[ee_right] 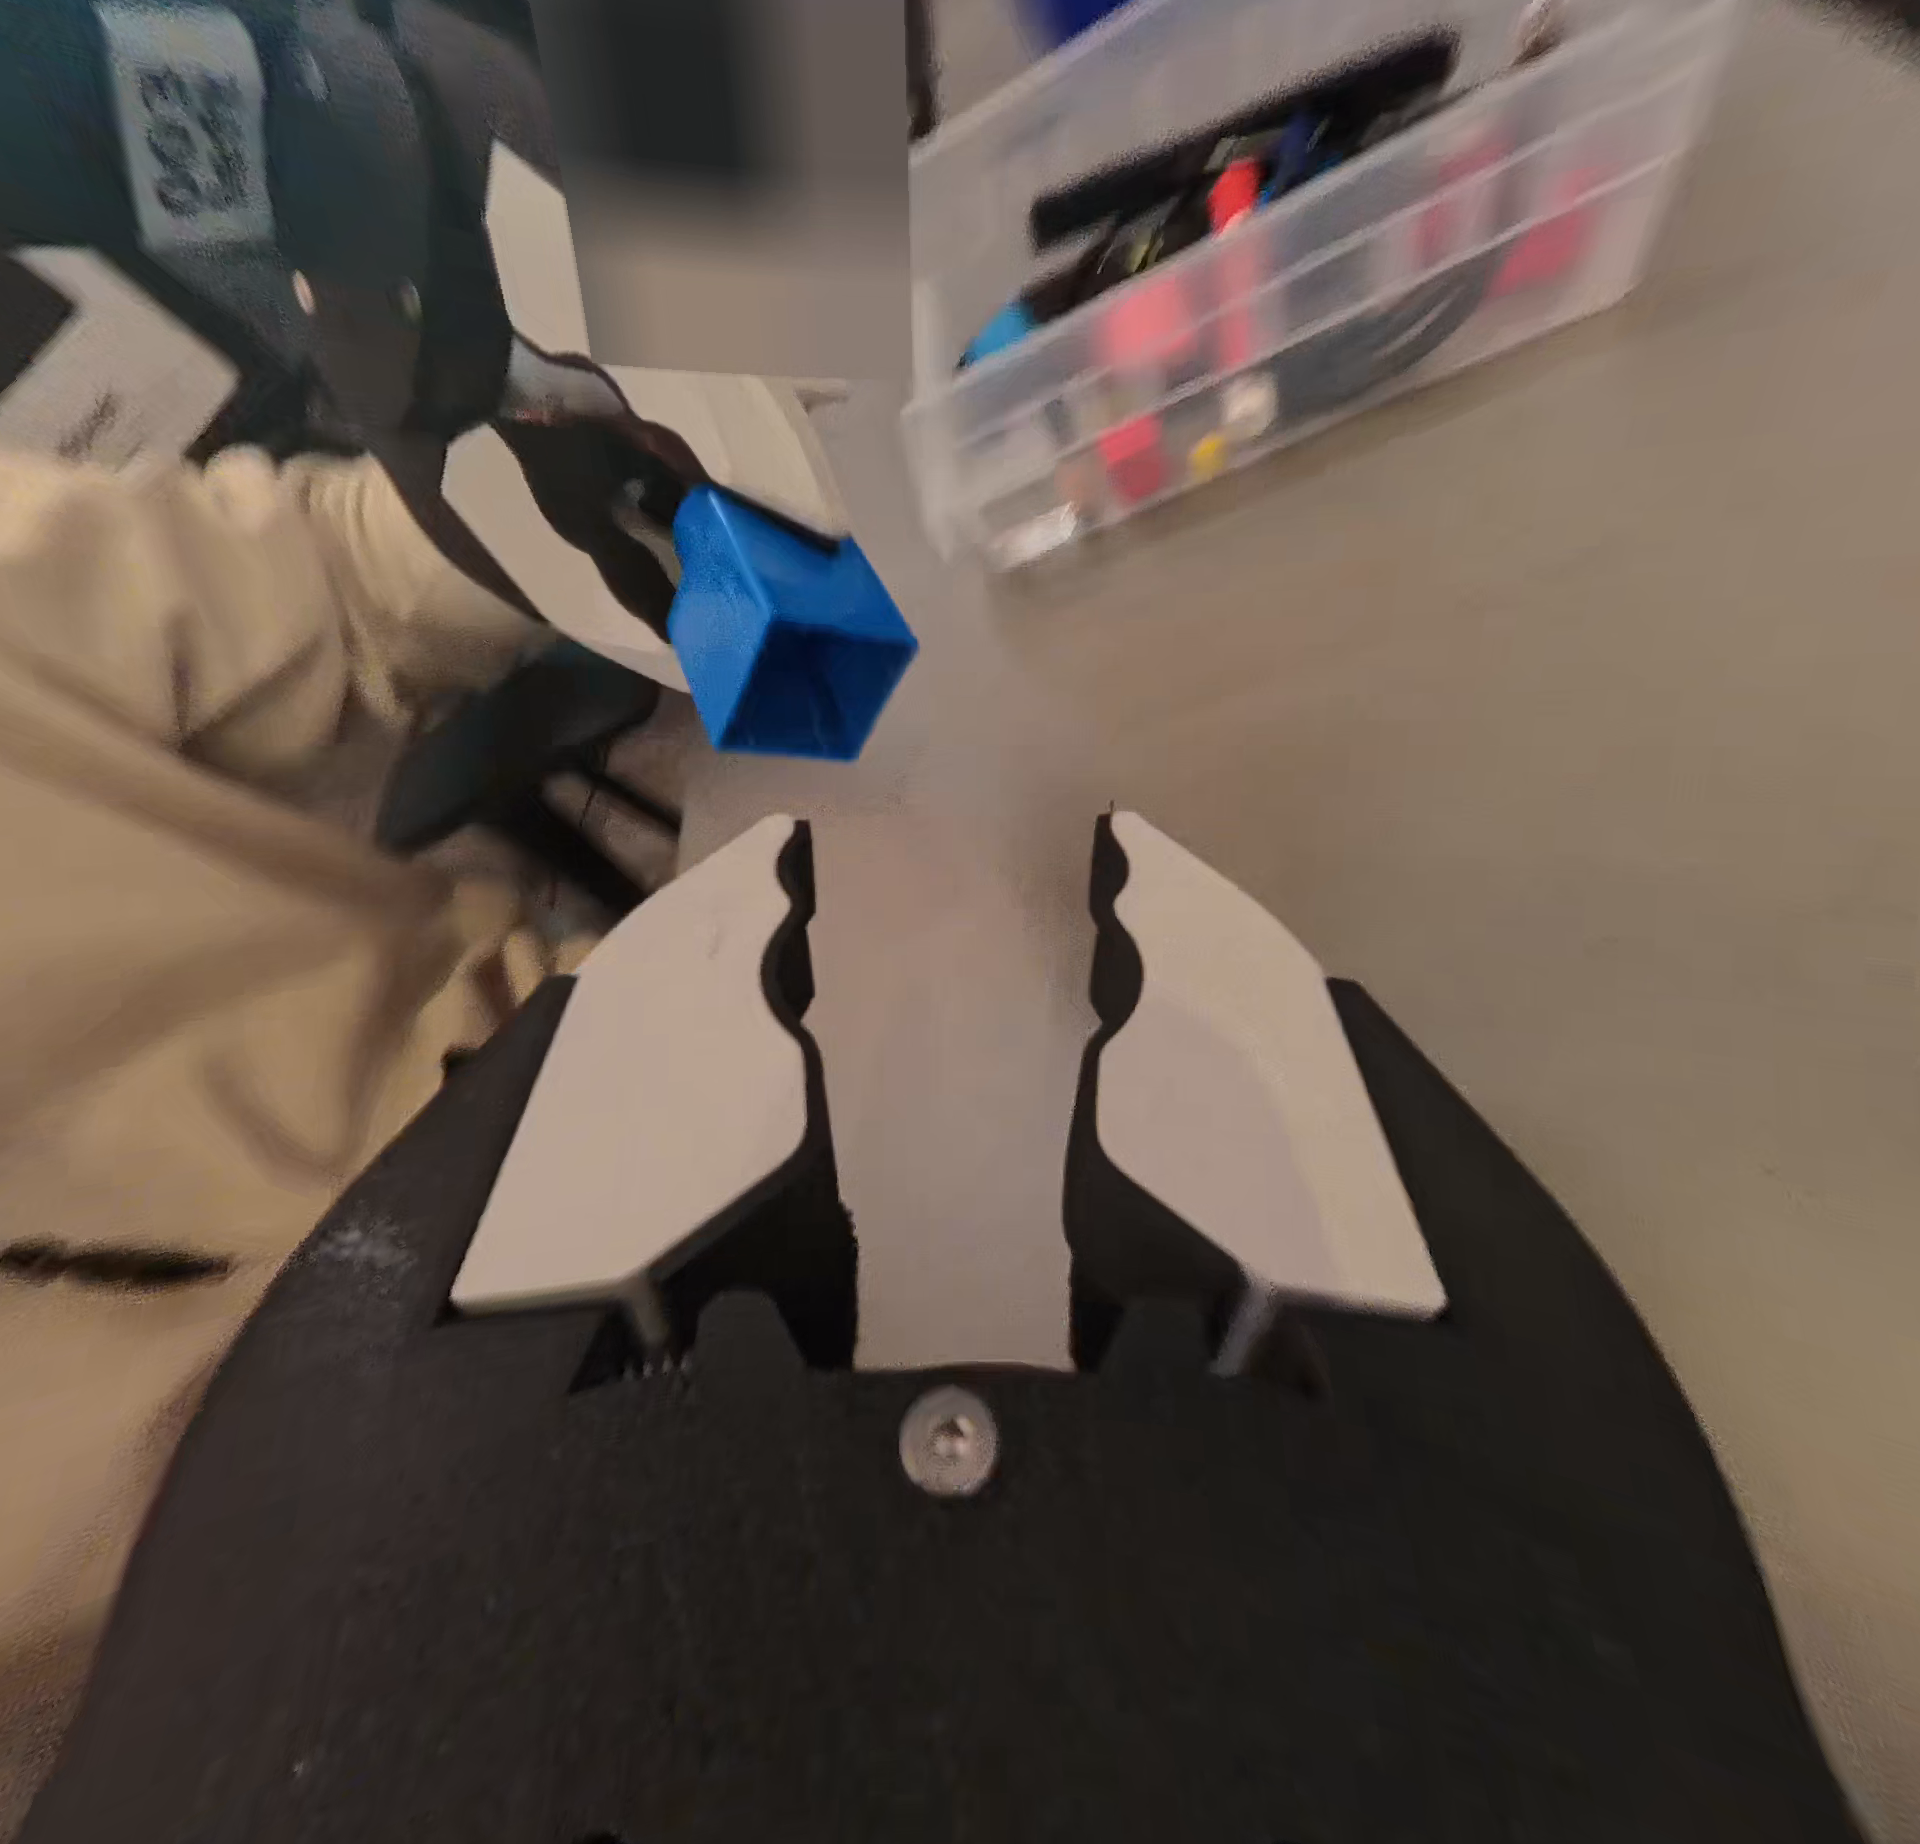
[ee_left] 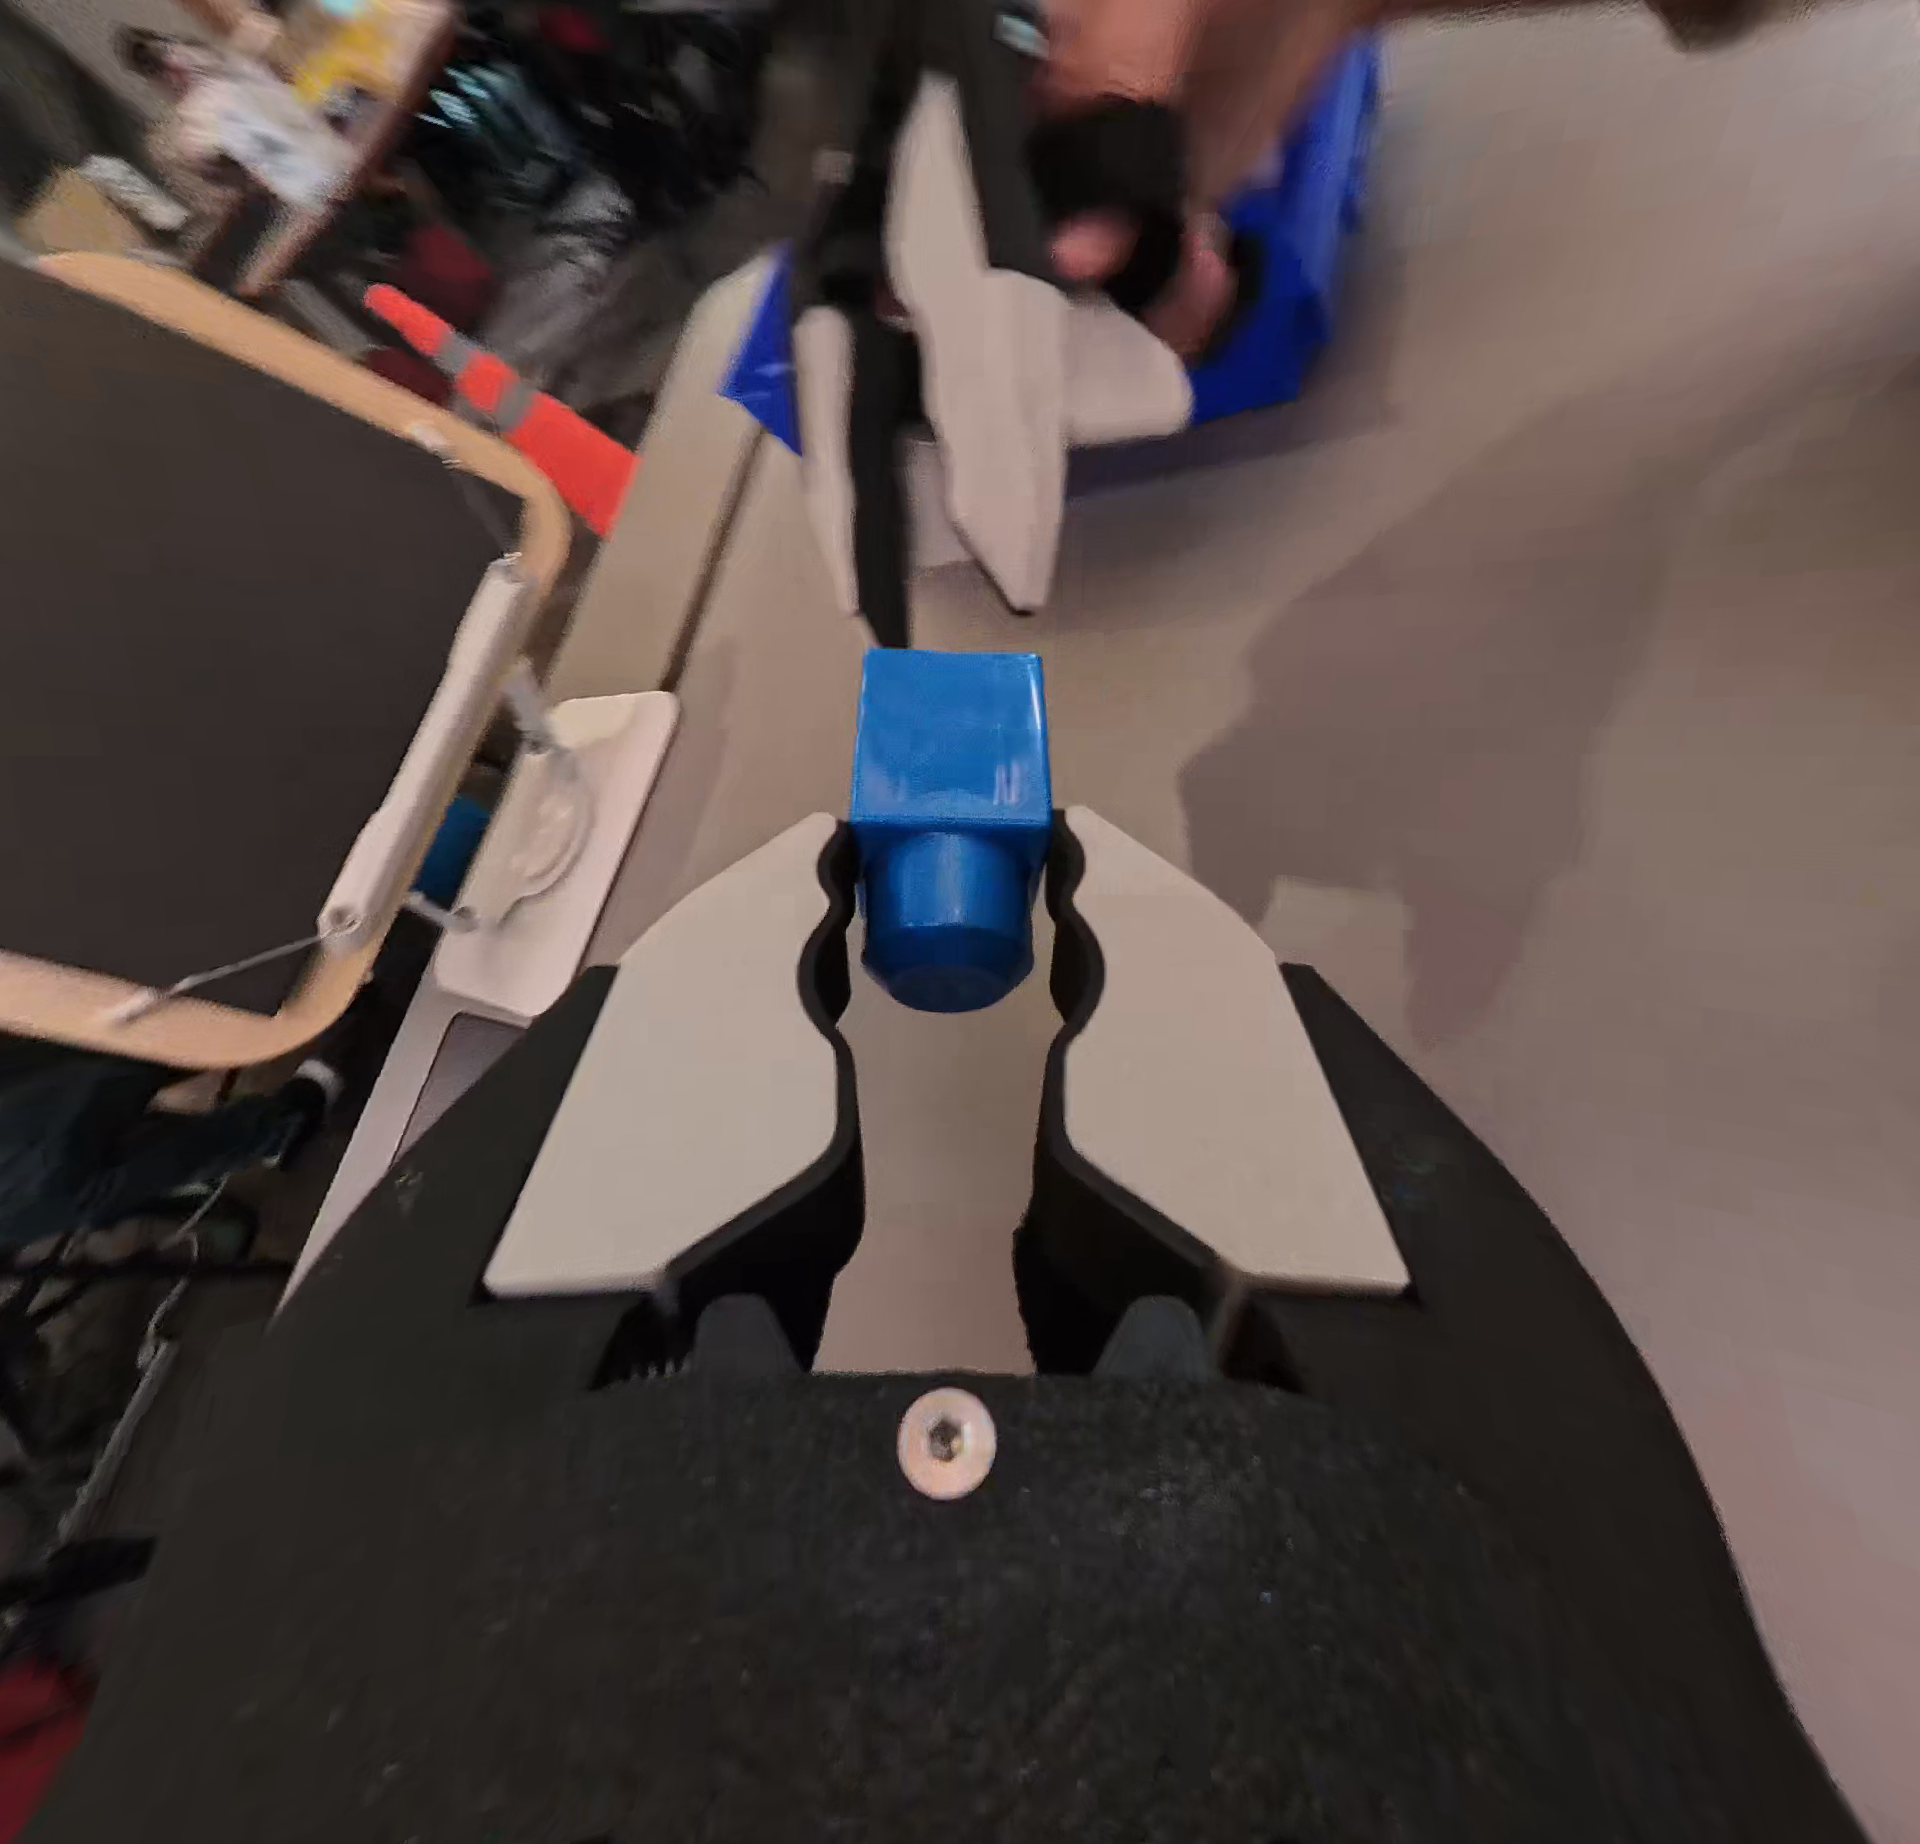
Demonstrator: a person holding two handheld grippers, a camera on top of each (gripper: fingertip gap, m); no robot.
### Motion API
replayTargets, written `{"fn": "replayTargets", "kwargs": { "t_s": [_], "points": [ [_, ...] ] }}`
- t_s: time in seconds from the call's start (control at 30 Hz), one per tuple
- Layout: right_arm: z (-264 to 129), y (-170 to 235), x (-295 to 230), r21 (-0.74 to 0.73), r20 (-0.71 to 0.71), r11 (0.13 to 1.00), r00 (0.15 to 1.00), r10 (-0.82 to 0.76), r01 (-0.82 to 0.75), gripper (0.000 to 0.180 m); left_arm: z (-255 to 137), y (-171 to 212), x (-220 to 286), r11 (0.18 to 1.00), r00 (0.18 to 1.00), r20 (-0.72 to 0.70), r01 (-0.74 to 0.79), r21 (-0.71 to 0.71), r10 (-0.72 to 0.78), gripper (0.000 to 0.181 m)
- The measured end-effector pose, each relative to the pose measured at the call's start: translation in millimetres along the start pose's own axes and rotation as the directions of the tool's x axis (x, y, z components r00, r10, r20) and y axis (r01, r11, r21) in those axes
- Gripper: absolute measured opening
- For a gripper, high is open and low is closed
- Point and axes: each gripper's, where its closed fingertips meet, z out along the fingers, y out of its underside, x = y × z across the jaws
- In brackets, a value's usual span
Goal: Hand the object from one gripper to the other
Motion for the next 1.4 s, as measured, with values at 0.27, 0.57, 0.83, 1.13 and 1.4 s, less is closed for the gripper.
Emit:
{"fn": "replayTargets", "kwargs": {
  "t_s": [0.27,0.57,0.83,1.13,1.4],
  "points": [
    [21.4,53.6,37.9,0.394,-0.268,0.905,0.922,0.28,-0.16,0.07,0.0,47.2,-15.7,0.991,0.866,0.499,0.026,-0.134,0.045,0.035],
    [35.5,31.2,4.4,0.349,-0.382,0.934,0.922,0.071,0.073,0.078,18.4,52.7,12.3,0.931,0.827,0.491,-0.099,-0.352,0.274,0.035],
    [58.1,22.3,-12.2,0.236,-0.426,0.963,0.905,-0.015,0.127,0.072,28.7,44.3,26.8,0.903,0.811,0.466,-0.165,-0.396,0.353,0.035],
    [58.9,30.7,-12.4,0.231,-0.379,0.971,0.925,0.033,0.06,0.065,37.2,32.9,33.8,0.92,0.822,0.469,-0.155,-0.361,0.323,0.036],
    [26.5,31.5,2.3,0.302,-0.313,0.953,0.944,0.106,-0.007,0.065,22.5,53.9,53.5,0.951,0.915,0.399,0.17,-0.257,-0.056,0.066]
  ]
}}
